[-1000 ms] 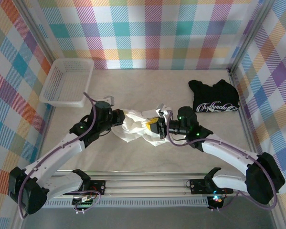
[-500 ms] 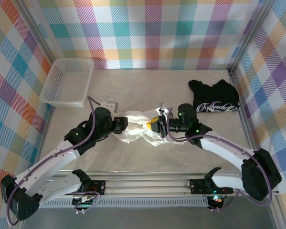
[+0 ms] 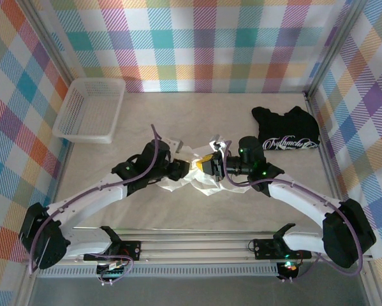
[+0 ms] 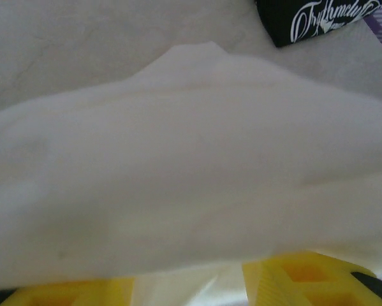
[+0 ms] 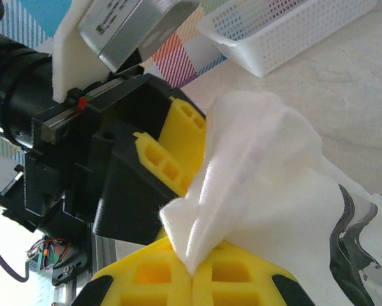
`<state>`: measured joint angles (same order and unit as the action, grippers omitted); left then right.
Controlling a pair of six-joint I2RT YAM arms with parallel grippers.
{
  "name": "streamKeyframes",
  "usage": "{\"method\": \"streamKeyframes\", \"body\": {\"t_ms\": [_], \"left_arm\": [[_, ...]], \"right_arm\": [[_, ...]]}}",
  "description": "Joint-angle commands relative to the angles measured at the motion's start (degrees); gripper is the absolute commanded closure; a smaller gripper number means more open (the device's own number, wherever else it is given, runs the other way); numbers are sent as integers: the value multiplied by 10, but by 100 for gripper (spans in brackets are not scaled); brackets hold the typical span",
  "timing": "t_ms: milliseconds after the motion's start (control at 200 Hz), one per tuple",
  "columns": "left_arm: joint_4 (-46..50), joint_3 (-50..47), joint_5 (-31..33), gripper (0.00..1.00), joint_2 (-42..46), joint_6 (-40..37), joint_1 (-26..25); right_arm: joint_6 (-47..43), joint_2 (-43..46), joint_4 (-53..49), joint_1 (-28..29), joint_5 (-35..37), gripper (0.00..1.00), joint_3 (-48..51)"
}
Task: Fold the inside-out t-shirt
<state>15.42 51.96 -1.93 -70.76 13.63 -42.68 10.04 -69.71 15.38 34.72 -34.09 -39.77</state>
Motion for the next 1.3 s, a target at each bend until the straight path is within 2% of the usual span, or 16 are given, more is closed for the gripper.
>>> {"method": "streamKeyframes", "body": {"t_ms": [0, 150, 245, 405, 545, 775, 985, 1170, 1295], "left_arm": [[-34, 34, 2, 51, -29, -17, 0], [-52, 56, -14, 49, -72, -21, 6], [-66, 68, -17, 54, -95, -19, 11], [-89, 85, -42, 72, -118, -13, 21], [-100, 91, -73, 100, -122, 0, 35], [-147, 53, -153, 100, -43, 71, 82], [-149, 49, -207, 100, 11, 130, 89], [-46, 100, -249, 100, 15, 116, 89], [62, 135, -243, 100, 12, 85, 90]], "right_arm": [[4, 16, 6, -5, -6, 100, -8], [4, 22, 4, -8, -8, 100, -8], [2, 27, 0, -9, -7, 100, -7], [2, 39, -5, -12, 1, 100, -1], [3, 49, -10, -14, 13, 100, 3], [-35, 69, -97, -15, 99, 100, -23], [-74, 72, -154, -15, 110, 100, -58], [-63, 53, -214, -15, 185, 99, -110], [-65, 34, -264, -16, 216, 97, -155]]}}
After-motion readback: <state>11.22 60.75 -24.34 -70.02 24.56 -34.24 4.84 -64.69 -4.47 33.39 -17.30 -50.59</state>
